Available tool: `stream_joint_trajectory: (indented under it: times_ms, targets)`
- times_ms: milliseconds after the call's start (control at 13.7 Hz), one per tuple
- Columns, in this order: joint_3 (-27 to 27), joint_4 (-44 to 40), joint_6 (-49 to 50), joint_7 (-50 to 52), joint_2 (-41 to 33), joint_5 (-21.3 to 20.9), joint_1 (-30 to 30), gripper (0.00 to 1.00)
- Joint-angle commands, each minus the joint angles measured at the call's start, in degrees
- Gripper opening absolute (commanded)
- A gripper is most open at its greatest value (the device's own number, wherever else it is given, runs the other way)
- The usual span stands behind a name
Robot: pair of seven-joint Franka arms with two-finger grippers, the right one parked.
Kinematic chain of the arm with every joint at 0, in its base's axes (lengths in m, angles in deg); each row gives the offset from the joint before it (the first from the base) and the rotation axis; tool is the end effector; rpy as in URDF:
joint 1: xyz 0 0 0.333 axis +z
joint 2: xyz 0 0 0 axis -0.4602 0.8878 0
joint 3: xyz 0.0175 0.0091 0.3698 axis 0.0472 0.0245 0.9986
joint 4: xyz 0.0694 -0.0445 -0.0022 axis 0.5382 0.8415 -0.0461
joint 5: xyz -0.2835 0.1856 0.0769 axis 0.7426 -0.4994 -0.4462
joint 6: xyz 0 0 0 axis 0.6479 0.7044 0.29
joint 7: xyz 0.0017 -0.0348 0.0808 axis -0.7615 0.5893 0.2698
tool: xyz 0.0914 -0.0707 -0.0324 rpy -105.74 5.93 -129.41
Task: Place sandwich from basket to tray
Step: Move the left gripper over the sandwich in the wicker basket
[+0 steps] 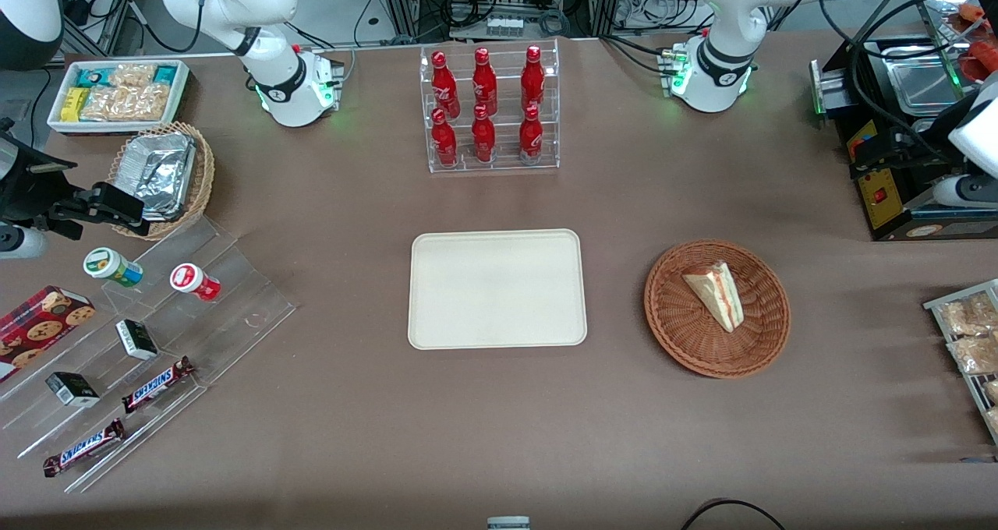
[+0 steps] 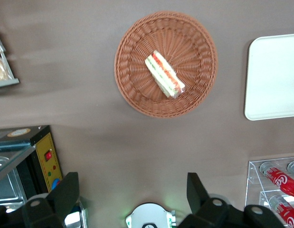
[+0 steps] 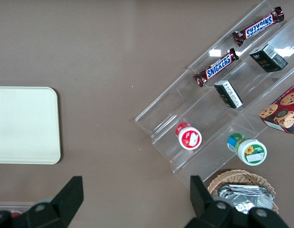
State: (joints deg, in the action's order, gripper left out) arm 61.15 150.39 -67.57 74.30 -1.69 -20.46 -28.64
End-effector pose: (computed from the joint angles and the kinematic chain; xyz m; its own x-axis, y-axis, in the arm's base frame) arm 0.4945 -0.0045 0.6719 0.9877 -0.0824 -0.1329 -0.0785 -0.9963 0.0341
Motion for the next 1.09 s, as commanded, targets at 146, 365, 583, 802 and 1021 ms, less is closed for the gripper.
stream_joint_trajectory:
  times_ms: [146, 365, 583, 802, 1021]
  targets:
    - [0.0, -1.9, 0.5, -0.2, 2.8, -0.5, -1.2, 1.00]
    - [0.3, 0.1, -2.9, 0.9, 8.4, -0.6, -1.4, 1.00]
    - [0.3, 7.9, -13.6, 7.5, 9.3, -0.6, -1.6, 1.00]
    - [0.2, 13.4, -22.7, 21.9, 11.7, -0.6, -4.2, 1.00]
    - [0.2, 21.5, -34.6, 31.1, 12.2, -0.6, -6.4, 1.00]
